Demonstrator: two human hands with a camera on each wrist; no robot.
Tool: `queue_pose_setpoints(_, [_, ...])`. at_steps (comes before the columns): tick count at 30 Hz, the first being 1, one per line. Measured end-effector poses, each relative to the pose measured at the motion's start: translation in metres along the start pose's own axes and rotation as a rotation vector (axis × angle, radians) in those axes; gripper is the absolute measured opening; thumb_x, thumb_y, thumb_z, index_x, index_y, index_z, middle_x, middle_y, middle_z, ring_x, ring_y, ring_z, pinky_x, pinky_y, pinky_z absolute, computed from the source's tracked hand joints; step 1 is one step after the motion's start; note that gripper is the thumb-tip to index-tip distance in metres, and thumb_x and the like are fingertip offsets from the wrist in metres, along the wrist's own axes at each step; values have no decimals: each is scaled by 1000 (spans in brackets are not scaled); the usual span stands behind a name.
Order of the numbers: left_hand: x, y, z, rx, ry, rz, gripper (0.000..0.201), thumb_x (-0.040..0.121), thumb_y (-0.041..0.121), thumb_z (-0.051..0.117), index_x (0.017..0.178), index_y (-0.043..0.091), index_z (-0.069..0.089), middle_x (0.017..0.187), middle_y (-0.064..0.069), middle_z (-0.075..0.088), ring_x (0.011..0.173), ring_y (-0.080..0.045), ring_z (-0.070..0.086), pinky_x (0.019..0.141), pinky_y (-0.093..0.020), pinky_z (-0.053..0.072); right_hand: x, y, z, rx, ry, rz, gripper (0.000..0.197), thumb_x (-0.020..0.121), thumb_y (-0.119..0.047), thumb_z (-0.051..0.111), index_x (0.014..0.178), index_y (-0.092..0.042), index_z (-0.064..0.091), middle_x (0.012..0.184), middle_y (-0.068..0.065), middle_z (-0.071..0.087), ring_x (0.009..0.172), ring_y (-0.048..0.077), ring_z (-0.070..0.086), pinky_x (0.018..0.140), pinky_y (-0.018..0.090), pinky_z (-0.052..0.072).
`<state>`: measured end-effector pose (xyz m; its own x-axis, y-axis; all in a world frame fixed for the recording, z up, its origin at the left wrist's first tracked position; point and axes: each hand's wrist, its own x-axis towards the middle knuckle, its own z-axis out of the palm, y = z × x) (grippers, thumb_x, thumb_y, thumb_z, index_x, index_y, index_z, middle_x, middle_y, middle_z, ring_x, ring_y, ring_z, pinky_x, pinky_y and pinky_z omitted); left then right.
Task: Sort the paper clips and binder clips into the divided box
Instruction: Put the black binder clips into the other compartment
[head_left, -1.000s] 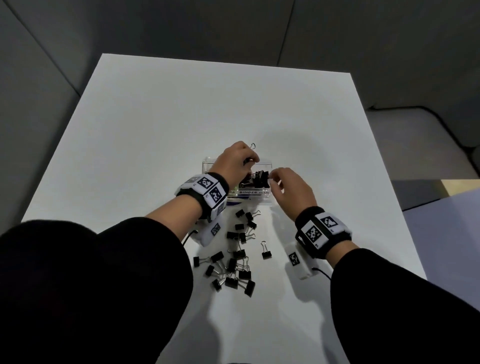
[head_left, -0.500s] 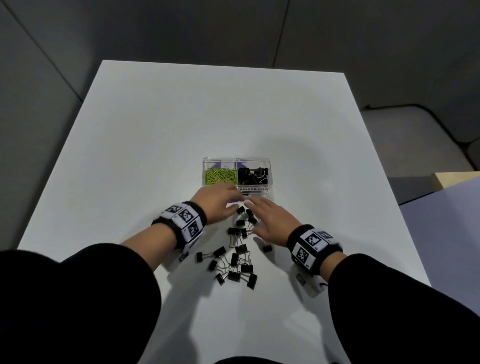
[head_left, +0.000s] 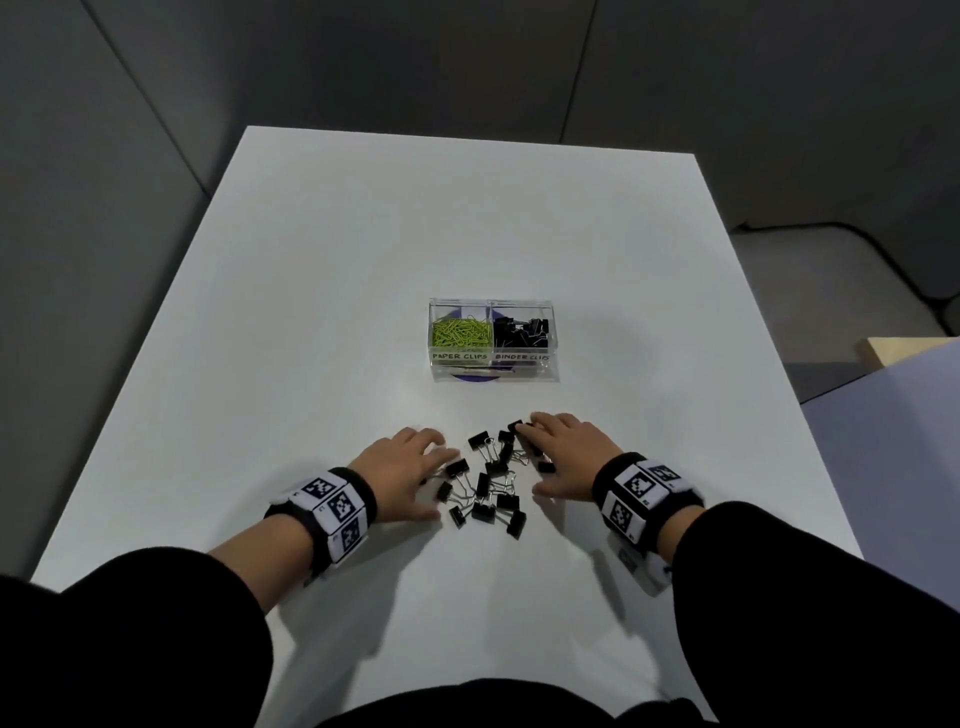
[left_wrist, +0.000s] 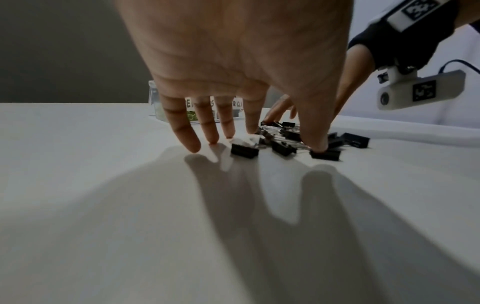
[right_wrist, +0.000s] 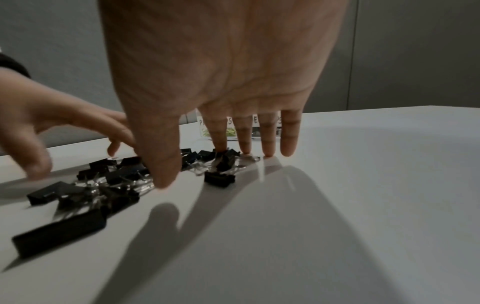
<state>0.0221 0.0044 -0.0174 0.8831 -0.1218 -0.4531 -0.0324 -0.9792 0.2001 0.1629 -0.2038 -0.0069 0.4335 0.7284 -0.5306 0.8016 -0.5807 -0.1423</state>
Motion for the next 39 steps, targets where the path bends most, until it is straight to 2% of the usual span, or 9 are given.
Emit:
queue_pose_setpoints(4, [-8,1,9,-140,-2,-83,62,85,32,62,140,26,34,139,-2,32,121,-21,39,96,-29,40,-9,1,8,101,28,118,79,76,-28,71,141,-24,26,141,8,32,125,29,37,98,40,44])
queue_pose_setpoints(10, [3,21,10,-397,85,-210,43,91,13,51,133,17,43,129,-7,40,110,-24,54,96,-31,44,-4,-13,13,347,73,203,59,82,-15,65,132,-16,35,129,14,36,103,35,54,87,41,49])
queue_pose_setpoints(14, [11,35,6,-540,88,-225,71,83,21,58,145,24,23,139,-10,29,113,-27,55,96,-38,47,1,-22,11,364,35,217,79,81,-15,67,144,-22,19,130,15,34,102,37,57,90,41,48])
queue_pose_setpoints(18, [21,48,2,-474,39,-220,102,71,41,75,148,31,8,143,-8,21,121,-27,48,100,-39,45,4,-24,9,362,0,233,66,81,-16,66,137,-20,31,128,15,34,102,39,57,90,43,49])
queue_pose_setpoints(23, [36,53,-5,-396,-9,-247,90,71,38,76,144,32,23,133,-9,30,113,-31,52,98,-39,47,4,-27,7,317,15,223,42,84,-13,60,122,-14,41,121,16,37,82,36,58,78,42,51])
queue_pose_setpoints(26, [39,53,-10,-429,-18,-265,79,71,35,77,136,28,32,130,-10,32,108,-32,56,94,-39,49,8,-28,12,261,42,229,27,86,-7,52,111,-9,43,115,18,39,59,26,43,64,36,42])
queue_pose_setpoints(32, [42,52,-14,-466,-2,-274,62,72,25,71,122,20,35,122,-9,36,80,-28,58,74,-35,54,15,-25,19,227,81,235,17,93,-9,45,108,-3,48,112,18,47,74,30,49,66,33,35])
queue_pose_setpoints(35, [45,50,-15,-469,-3,-274,47,82,23,60,122,16,37,121,-10,41,79,-29,56,73,-36,50,15,-19,16,315,97,219,15,90,-4,43,102,-3,52,112,17,49,78,29,50,73,37,41])
queue_pose_setpoints(39, [49,46,-15,-476,20,-253,30,86,18,55,114,12,46,118,-11,49,93,-30,58,81,-37,48,11,-13,5,422,128,199,19,88,-2,44,102,-3,57,112,15,58,100,33,56,83,35,43])
